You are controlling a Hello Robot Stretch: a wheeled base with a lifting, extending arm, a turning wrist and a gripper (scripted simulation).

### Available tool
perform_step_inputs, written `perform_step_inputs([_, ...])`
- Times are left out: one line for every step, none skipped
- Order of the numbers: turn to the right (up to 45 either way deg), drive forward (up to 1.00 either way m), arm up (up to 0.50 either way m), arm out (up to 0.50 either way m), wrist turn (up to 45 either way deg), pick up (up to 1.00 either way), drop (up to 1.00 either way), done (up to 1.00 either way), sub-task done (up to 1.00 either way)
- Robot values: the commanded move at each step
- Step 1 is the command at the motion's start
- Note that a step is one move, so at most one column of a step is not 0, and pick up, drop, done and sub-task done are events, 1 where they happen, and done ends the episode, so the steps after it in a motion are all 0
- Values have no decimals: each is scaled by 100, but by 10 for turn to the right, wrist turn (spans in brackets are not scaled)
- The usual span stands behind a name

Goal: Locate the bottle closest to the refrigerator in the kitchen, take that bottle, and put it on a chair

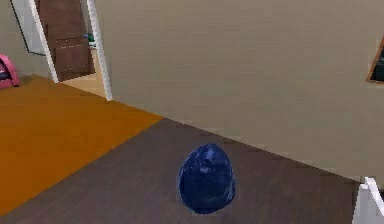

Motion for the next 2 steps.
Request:
perform_step_inputs([0,0,0,-10,0,0,0,0,0])
perform_step_inputs([0,0,0,0,0,0,0,100,0])
